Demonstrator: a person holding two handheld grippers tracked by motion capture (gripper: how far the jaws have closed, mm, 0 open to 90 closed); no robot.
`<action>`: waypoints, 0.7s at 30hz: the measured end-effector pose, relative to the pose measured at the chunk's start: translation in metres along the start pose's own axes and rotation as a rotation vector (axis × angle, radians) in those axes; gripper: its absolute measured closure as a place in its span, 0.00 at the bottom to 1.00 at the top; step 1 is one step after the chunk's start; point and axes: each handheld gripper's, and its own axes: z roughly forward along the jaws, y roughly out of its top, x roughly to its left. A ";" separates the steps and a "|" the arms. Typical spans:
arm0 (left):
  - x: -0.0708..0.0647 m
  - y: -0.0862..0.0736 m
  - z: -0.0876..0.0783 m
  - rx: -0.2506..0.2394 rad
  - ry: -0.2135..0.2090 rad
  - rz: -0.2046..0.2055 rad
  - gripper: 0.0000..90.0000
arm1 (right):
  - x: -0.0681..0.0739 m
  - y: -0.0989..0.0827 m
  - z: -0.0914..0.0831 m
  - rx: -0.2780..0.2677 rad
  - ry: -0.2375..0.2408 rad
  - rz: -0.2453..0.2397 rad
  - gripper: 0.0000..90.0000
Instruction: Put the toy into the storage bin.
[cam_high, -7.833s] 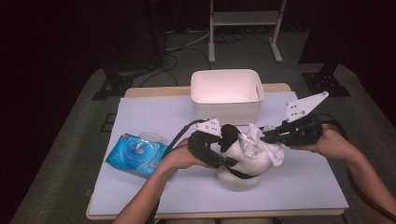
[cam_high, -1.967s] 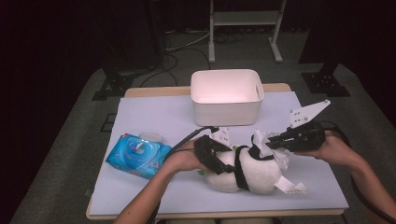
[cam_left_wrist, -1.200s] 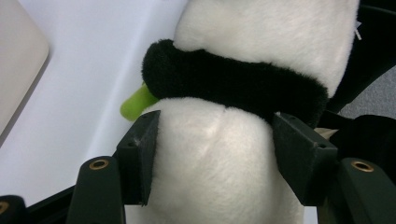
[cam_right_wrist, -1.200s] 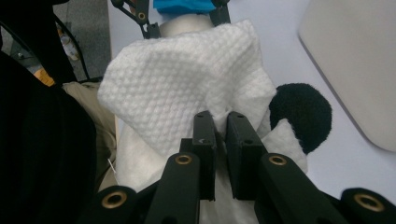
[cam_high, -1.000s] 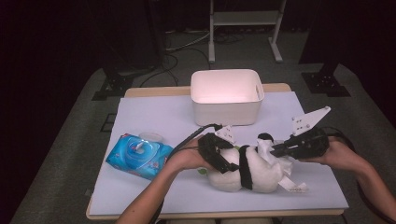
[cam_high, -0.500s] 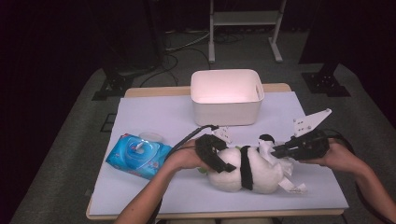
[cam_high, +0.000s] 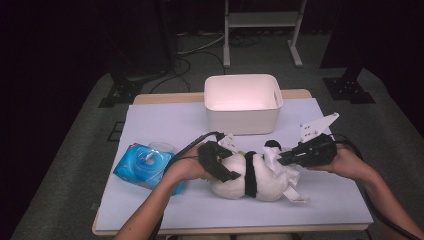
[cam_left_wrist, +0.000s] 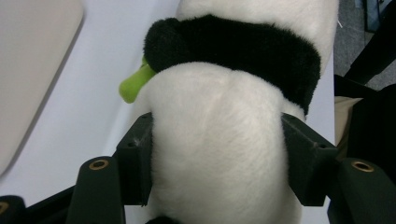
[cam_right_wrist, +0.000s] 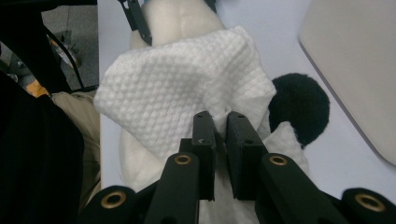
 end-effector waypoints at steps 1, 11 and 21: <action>-0.001 0.000 0.000 0.000 0.003 0.002 0.39 | 0.001 0.003 0.001 0.000 0.003 -0.006 0.90; -0.006 -0.001 0.000 -0.002 0.006 0.010 0.36 | 0.011 0.029 0.019 0.023 0.039 -0.075 0.90; -0.006 -0.009 -0.002 -0.045 -0.027 -0.015 0.36 | 0.010 0.008 0.003 0.038 0.025 -0.033 0.90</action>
